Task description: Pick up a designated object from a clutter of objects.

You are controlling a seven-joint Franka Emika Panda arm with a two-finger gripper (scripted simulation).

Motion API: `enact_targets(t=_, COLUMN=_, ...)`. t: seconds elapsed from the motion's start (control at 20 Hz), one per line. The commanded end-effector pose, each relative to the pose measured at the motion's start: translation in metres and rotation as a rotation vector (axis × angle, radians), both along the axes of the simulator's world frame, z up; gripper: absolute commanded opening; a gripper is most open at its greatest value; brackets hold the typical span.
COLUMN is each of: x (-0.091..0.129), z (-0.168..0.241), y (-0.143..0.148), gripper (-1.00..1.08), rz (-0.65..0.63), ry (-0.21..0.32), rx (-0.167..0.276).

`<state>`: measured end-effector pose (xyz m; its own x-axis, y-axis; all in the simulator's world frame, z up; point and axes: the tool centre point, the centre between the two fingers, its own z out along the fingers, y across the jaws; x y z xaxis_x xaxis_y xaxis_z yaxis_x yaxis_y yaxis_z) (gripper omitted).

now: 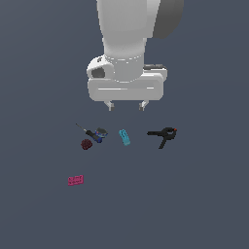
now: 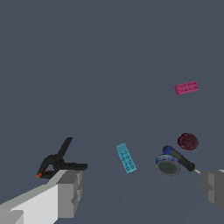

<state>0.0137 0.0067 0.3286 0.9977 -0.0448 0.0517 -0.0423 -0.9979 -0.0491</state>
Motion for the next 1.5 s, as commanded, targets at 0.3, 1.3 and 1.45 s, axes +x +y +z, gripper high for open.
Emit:
enact_targets(t=0.3, x=-0.001, z=-0.009, y=0.018, gripper=1.0, rz=0.033, ry=0.017, rx=0.0)
enact_targets(t=1.3, x=-0.006, z=-0.064, y=0.022, gripper=1.0, rz=0.119, ry=0.03, rx=-0.013)
enact_targets(t=1.45, x=-0.01, z=-0.088, y=0.018, gripper=1.0, rz=0.15, ry=0.031, rx=-0.019)
